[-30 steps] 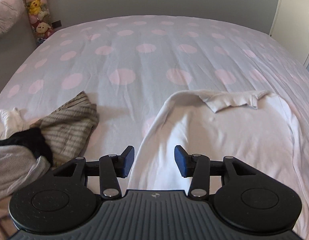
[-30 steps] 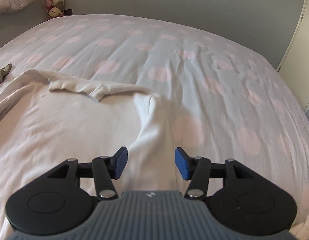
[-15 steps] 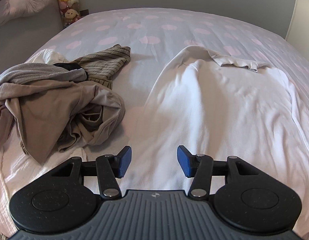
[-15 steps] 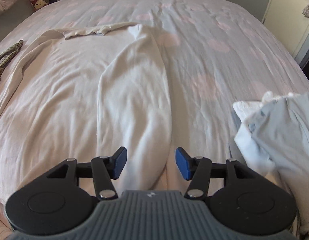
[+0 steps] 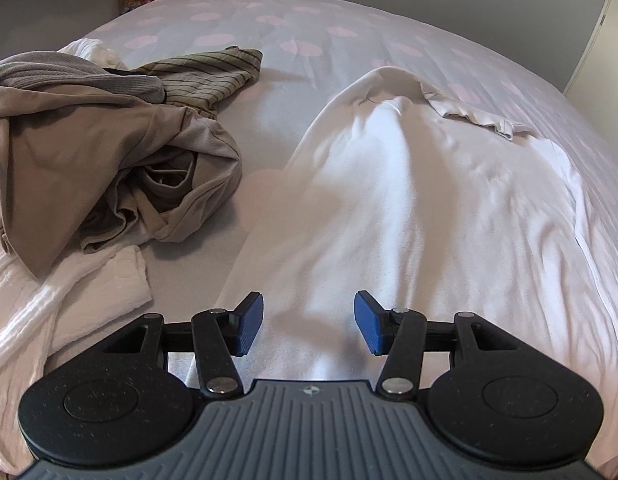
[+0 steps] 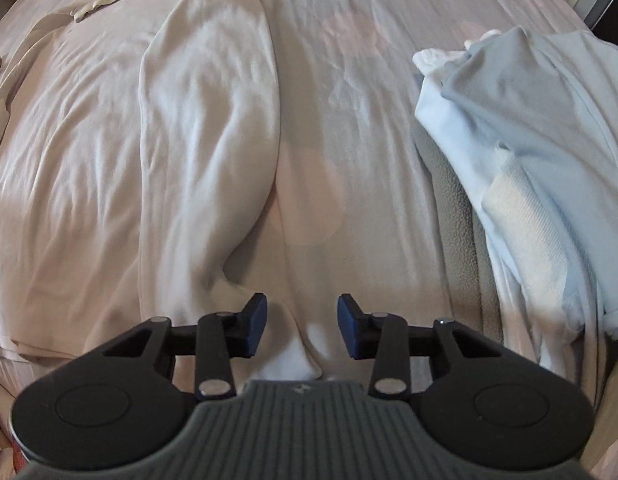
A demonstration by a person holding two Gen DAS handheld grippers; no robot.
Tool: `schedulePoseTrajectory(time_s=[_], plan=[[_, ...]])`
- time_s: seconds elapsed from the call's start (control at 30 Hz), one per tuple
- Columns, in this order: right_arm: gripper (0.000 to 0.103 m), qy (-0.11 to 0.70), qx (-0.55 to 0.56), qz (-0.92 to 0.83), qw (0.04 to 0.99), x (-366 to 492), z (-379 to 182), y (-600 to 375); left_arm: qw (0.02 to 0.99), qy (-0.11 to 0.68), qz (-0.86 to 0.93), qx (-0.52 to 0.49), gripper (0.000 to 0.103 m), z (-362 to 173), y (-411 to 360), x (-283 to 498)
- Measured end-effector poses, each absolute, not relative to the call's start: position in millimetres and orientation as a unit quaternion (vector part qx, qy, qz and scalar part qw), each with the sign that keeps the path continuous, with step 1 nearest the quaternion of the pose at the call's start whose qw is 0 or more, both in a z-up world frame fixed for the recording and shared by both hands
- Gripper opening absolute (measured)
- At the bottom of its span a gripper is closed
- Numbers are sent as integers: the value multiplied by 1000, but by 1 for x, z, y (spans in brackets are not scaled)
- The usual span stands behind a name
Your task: Fold clothes
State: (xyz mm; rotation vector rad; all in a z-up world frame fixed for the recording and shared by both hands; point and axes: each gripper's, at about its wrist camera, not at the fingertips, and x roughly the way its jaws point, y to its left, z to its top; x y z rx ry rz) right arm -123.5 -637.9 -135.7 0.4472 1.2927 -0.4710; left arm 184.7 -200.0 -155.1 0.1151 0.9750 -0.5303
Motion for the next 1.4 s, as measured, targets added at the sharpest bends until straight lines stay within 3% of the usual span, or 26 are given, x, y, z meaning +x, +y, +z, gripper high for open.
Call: schedulePoseTrajectory(time_s=[0.07,0.3,0.4,1.1,1.4], plan=[[41,609,210,-203,738,-121,-140,-637,846,464,-256,56,48,-157,-201,185],[7,661,137,-192,712,-110,-144,-617,841,467,-268,49,48,-163,-205,191],[3,657,120,-197,718,-111,-131,-611,841,464,-273,46,48,-163,-206,193],[2,539,7,-387,748,-82,76,-743,845,466,-262,7,48,-162,-199,204],[2,530,10,-502,683,-89,65,-840,844,471,-258,-3,48,-168,-201,213]])
